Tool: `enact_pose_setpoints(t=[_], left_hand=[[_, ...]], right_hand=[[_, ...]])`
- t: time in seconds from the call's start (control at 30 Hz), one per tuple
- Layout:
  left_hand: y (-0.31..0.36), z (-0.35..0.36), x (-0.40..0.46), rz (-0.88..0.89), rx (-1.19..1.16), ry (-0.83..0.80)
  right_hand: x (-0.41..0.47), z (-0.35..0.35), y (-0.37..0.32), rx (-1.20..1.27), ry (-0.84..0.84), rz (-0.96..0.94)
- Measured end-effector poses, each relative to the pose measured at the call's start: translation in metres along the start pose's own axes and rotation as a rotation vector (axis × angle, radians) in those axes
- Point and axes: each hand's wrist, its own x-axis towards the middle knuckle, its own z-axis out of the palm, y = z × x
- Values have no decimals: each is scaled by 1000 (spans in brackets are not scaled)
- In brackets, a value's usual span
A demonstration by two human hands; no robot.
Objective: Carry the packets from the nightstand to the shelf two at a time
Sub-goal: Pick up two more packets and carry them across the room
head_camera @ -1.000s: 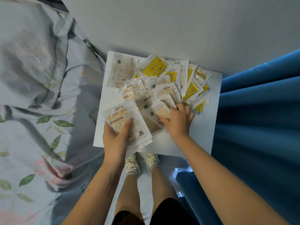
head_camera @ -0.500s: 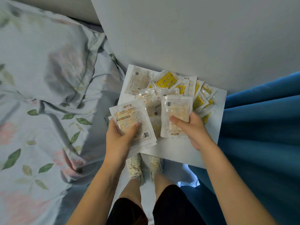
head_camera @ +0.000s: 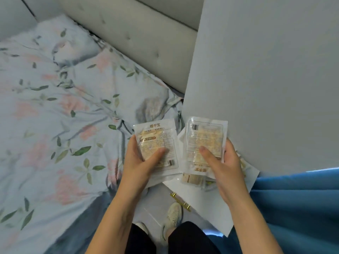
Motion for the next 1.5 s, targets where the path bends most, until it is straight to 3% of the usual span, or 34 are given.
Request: enact_pose_setpoints(t=[0.33,0.57,0.87,1.13,1.5], left_hand=[[53,-162,-129,75,-45,387],[42,-289,-301,69,-67,722],[37,-401,-513,110,-154,1205],[23,-489,-605,103,-270,1471],[27,-689,-644,6,-366,1639]], right_hand=[[-111,135,-37,-134,-406,-100],[-254,243,-1,-262,-801,-129],[-448,352,46,-365,-1255,-118],[-552,464,77,-390,-1470,-28],[-629,695,130,-435,-1586,66]])
